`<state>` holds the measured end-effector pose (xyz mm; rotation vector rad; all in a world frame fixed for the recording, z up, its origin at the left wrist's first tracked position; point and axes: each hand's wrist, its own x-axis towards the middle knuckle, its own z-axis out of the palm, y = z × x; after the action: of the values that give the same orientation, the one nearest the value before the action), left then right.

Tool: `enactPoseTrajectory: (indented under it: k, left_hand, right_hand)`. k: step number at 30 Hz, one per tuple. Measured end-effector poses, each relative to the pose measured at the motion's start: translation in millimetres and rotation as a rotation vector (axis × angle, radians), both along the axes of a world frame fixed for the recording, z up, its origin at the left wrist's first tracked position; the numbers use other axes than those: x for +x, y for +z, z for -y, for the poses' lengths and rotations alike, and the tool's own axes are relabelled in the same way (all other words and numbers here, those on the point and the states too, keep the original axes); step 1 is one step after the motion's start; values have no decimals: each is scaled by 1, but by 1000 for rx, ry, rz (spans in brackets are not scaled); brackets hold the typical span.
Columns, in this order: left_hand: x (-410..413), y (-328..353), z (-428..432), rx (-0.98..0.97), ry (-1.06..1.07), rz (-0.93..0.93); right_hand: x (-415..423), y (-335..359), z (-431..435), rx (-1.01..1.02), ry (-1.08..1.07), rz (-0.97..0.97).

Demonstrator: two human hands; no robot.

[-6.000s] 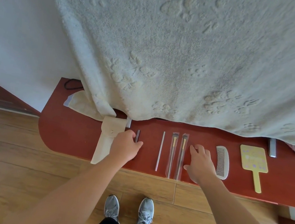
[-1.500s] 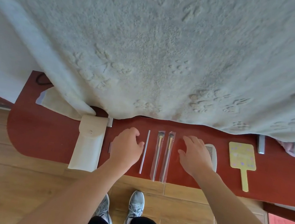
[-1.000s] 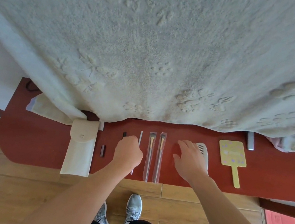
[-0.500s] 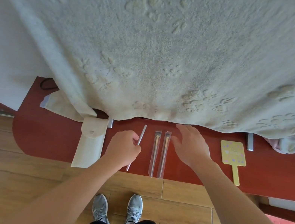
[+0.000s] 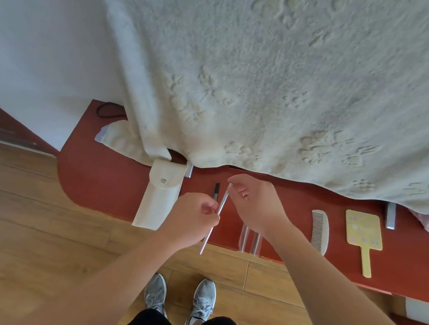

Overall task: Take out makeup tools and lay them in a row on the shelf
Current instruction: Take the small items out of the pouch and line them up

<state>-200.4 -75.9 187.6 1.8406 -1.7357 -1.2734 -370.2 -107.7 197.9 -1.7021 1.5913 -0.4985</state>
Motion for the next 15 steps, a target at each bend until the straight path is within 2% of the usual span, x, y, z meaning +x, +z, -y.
enactPoseTrajectory:
  k: [15]
  left_hand:
    - [20,6,-8,108,30,-148]
  right_hand:
    - [33,4,7,75,-182,123]
